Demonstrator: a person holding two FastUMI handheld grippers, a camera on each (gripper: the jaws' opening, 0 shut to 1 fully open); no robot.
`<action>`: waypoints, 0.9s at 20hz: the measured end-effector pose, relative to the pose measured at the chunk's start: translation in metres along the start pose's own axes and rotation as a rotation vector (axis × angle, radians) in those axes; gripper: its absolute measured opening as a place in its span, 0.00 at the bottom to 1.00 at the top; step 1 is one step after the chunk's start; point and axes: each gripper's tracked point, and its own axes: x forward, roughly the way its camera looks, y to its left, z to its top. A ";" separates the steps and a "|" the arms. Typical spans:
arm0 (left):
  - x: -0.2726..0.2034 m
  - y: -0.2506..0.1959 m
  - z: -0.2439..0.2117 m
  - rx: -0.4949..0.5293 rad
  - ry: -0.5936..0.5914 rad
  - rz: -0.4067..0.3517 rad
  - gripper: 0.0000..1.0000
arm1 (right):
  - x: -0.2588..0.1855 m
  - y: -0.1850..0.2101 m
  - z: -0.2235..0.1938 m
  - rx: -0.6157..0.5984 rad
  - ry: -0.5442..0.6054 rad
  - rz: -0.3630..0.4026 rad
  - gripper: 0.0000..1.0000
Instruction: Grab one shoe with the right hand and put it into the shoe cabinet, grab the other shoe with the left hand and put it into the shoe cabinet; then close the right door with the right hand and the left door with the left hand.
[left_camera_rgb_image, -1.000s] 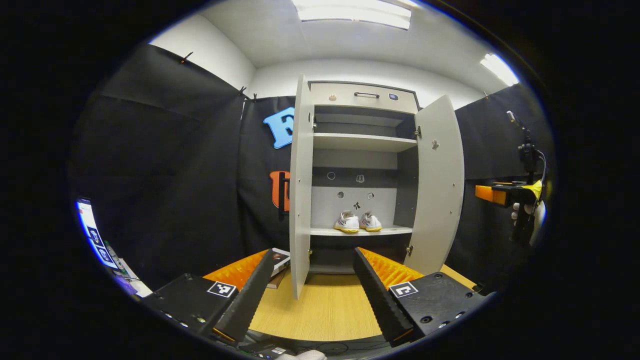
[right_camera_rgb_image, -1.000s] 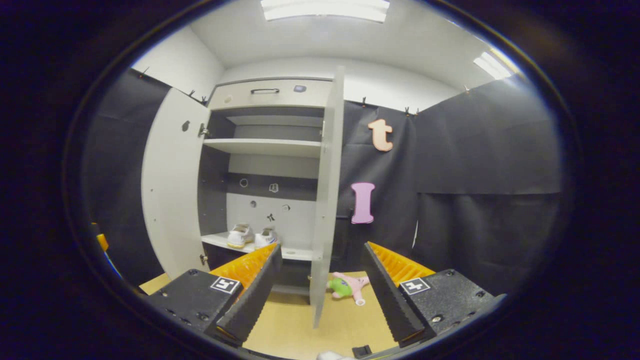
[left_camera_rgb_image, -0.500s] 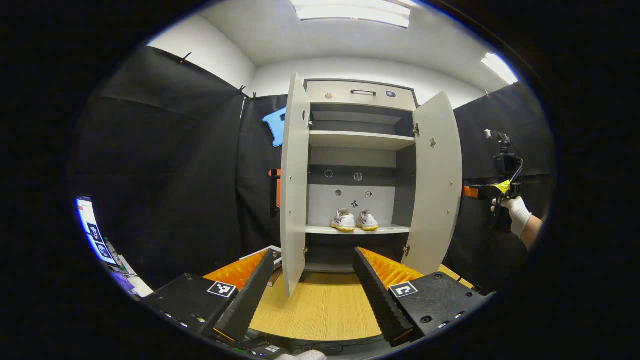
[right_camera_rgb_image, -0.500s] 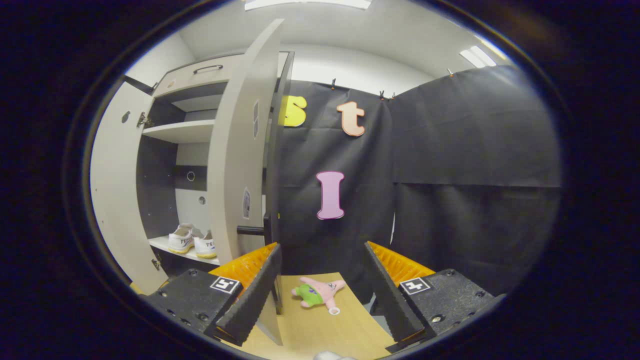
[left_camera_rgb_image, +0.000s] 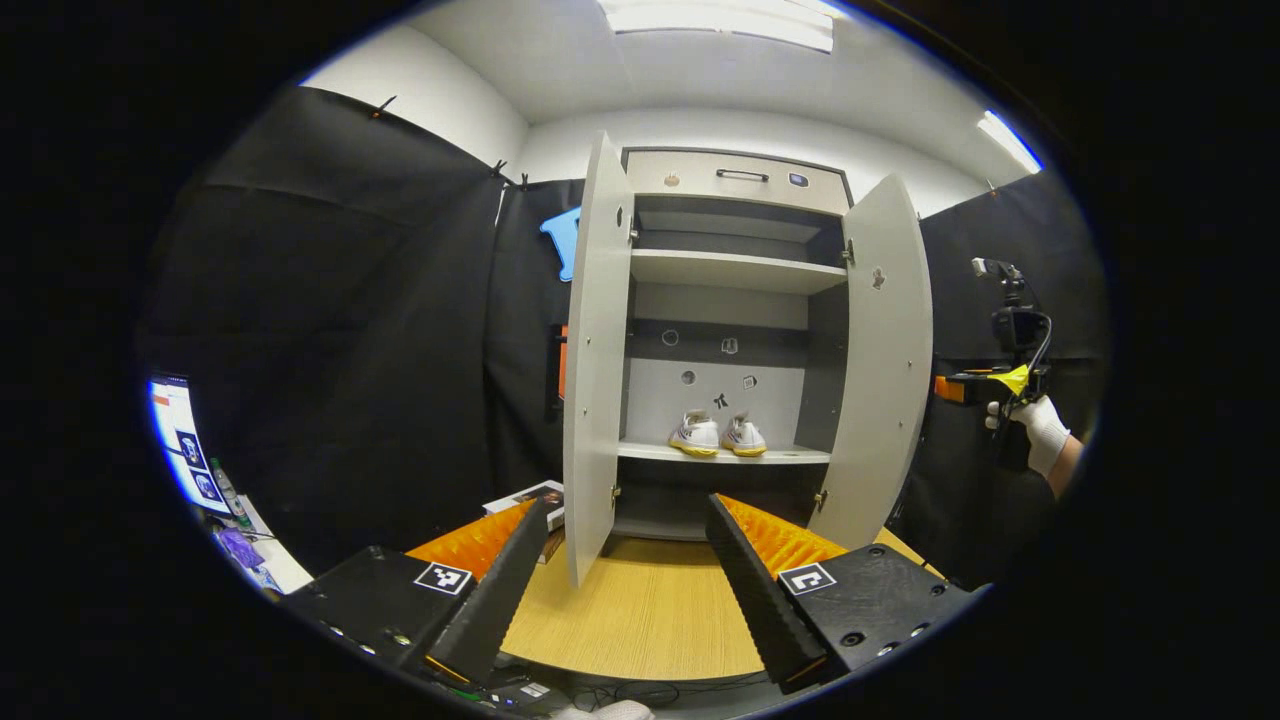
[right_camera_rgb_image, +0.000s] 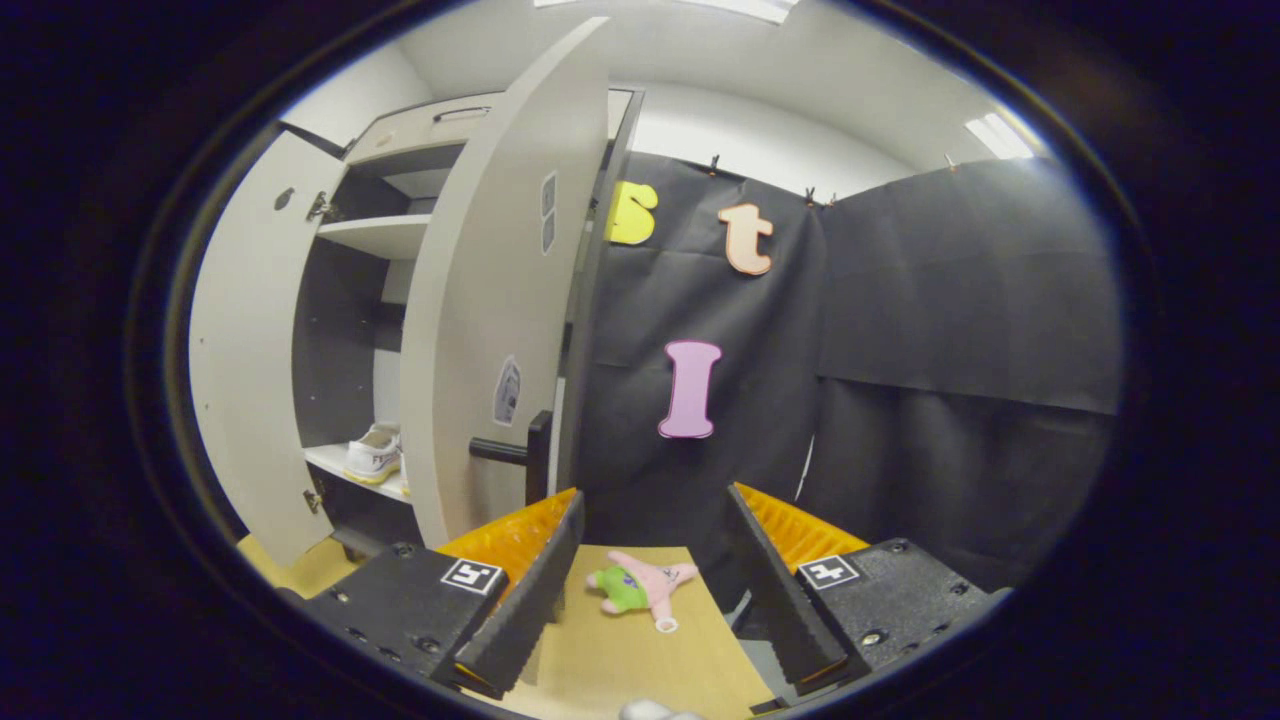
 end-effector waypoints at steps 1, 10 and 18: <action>-0.001 0.003 0.000 0.002 0.004 0.008 0.95 | 0.000 0.011 -0.001 0.010 0.003 0.021 0.93; -0.019 0.031 0.000 0.012 0.011 0.093 0.95 | 0.016 0.132 0.011 0.057 -0.042 0.191 0.93; -0.024 0.052 -0.008 -0.017 0.018 0.112 0.95 | -0.002 0.182 0.037 0.043 -0.088 0.244 0.99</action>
